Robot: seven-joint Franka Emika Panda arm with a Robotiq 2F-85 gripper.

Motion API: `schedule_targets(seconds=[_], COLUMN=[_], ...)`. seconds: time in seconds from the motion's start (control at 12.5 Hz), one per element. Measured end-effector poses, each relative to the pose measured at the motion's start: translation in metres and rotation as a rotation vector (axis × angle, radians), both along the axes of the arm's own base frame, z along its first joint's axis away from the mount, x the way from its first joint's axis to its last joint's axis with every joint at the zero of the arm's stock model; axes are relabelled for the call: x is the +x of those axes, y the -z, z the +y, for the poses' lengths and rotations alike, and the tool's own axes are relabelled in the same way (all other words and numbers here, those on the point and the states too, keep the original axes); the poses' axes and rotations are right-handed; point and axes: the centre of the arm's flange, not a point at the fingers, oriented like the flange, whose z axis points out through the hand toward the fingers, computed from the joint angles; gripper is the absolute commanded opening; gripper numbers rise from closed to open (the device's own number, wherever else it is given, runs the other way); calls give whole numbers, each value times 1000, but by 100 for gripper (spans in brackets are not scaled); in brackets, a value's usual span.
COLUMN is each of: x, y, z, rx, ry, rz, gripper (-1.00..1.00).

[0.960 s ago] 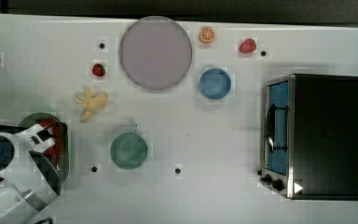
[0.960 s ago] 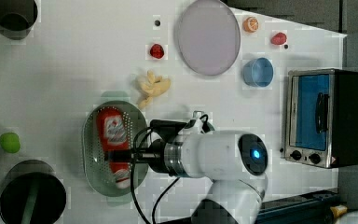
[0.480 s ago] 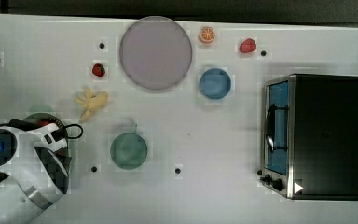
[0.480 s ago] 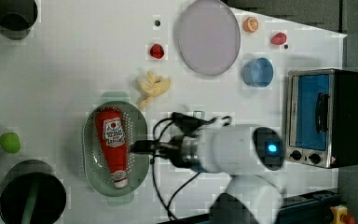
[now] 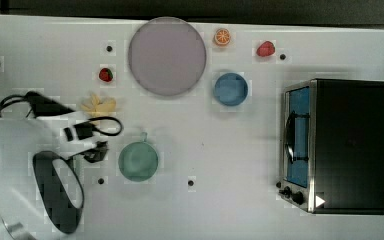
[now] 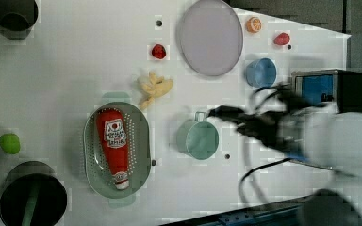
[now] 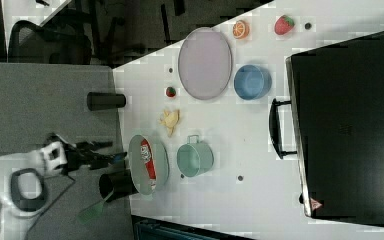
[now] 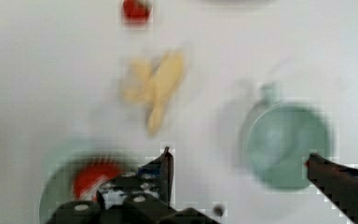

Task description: Pick Ketchup from the table and place it in strainer.

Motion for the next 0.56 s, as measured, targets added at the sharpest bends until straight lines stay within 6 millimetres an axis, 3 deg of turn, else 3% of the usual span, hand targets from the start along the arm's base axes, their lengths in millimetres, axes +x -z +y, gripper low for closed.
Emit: schedule_targets(seconds=[0.24, 0.56], x=[22, 36], y=[-65, -100], z=[-97, -233], rx=[-12, 17], ry=[224, 493], rz=[-52, 13], gripper=[100, 100])
